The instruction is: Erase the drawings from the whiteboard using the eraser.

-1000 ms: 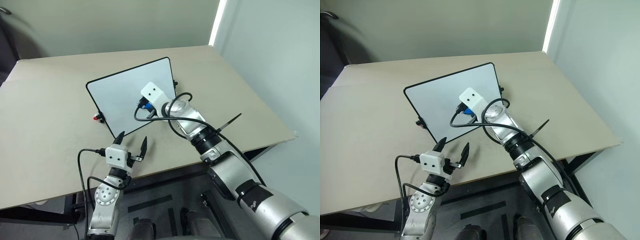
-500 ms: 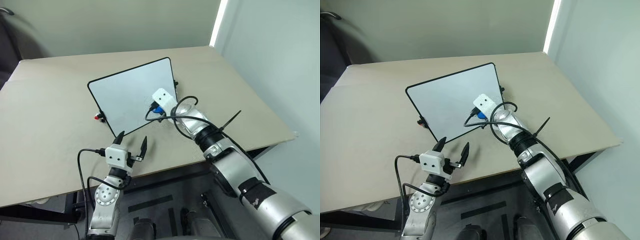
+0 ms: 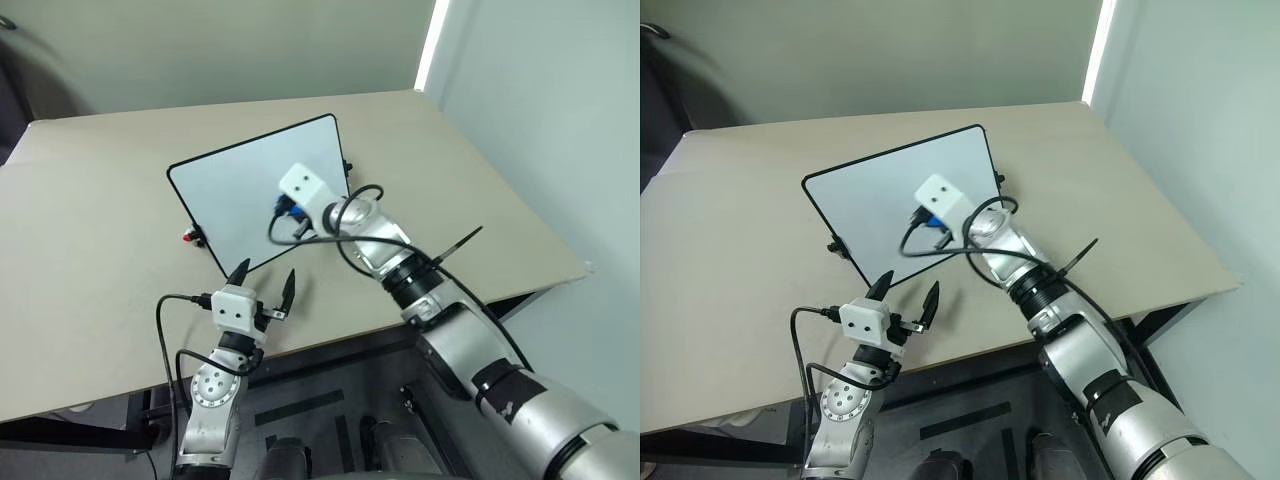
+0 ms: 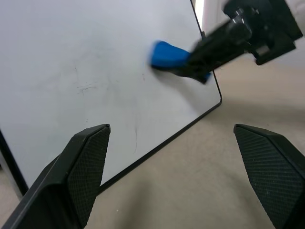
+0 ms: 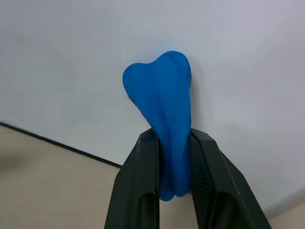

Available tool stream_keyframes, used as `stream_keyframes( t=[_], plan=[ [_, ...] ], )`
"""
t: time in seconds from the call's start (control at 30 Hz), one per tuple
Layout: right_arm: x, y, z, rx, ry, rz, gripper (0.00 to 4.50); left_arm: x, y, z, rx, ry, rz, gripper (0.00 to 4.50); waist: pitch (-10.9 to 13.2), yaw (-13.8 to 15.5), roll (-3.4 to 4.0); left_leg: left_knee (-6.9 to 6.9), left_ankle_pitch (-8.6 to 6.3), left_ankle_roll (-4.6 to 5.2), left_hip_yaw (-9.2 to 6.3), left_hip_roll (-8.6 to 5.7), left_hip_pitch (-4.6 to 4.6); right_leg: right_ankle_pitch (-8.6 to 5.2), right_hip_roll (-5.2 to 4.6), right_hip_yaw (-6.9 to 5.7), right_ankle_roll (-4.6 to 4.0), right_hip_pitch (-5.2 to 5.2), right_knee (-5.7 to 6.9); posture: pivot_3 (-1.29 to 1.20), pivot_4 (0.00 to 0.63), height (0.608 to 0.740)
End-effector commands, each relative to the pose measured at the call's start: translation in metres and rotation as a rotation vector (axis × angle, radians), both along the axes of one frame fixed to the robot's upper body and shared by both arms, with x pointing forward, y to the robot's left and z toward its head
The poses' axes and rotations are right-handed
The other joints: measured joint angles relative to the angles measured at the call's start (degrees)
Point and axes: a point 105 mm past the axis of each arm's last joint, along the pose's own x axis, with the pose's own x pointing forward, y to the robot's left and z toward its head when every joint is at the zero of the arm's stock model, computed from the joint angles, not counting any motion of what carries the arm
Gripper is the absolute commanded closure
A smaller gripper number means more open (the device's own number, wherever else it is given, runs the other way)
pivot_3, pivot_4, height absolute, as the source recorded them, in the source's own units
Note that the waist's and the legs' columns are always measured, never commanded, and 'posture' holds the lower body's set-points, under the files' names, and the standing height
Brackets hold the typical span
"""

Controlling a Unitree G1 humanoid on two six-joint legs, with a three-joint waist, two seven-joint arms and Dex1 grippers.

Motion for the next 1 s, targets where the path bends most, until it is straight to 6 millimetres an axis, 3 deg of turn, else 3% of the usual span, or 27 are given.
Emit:
stream_keyframes(
  t=[0.03,0.1,0.27,0.5,0.87,1.0],
  plan=[
    [-0.011,0.010,0.009,-0.009,-0.031,0.066,4.00,-0.001,0.000,0.009,-0.005,-0.045,0.008,0.00,0.00,0.35,0.00,0.04,0.01,-0.01,0.00,-0.01,-0.01,0.00,-0.01,0.00,0.00,0.01,0.00,0.00,0.150,0.740],
    [-0.012,0.010,0.007,-0.018,-0.025,0.072,4.00,-0.002,0.000,0.009,-0.005,-0.045,0.010,0.00,0.01,0.54,0.01,0.11,0.00,-0.01,0.00,-0.05,-0.02,-0.03,-0.06,0.00,-0.04,0.00,-0.04,0.00,0.150,0.740],
    [0.010,-0.011,-0.002,-0.040,-0.006,-0.074,4.00,-0.002,0.002,0.009,-0.006,-0.048,0.017,0.00,0.01,0.67,0.01,0.27,-0.10,-0.01,0.00,-0.12,-0.01,-0.03,-0.14,0.01,-0.05,0.02,-0.06,0.00,0.150,0.740],
    [0.037,-0.038,0.006,-0.014,-0.017,-0.231,4.00,-0.001,0.003,0.010,-0.006,-0.050,0.017,0.00,0.02,0.72,0.01,0.30,-0.16,0.05,0.00,-0.11,-0.02,0.01,-0.15,0.02,0.00,0.01,0.00,0.00,0.150,0.740],
    [0.029,-0.027,0.006,-0.014,-0.023,-0.164,4.00,-0.002,0.002,0.010,-0.009,-0.047,0.010,0.00,0.02,0.42,-0.01,0.29,-0.06,-0.10,0.01,-0.08,-0.04,0.08,-0.09,0.02,0.08,0.02,0.00,0.00,0.150,0.740],
    [0.033,-0.057,0.011,0.048,-0.015,-0.236,4.00,-0.003,0.002,0.009,-0.010,-0.044,0.005,0.00,0.02,0.54,-0.02,0.28,-0.08,-0.07,0.01,-0.09,-0.04,0.07,-0.09,0.00,0.07,0.02,-0.01,0.00,0.150,0.740]
  ],
)
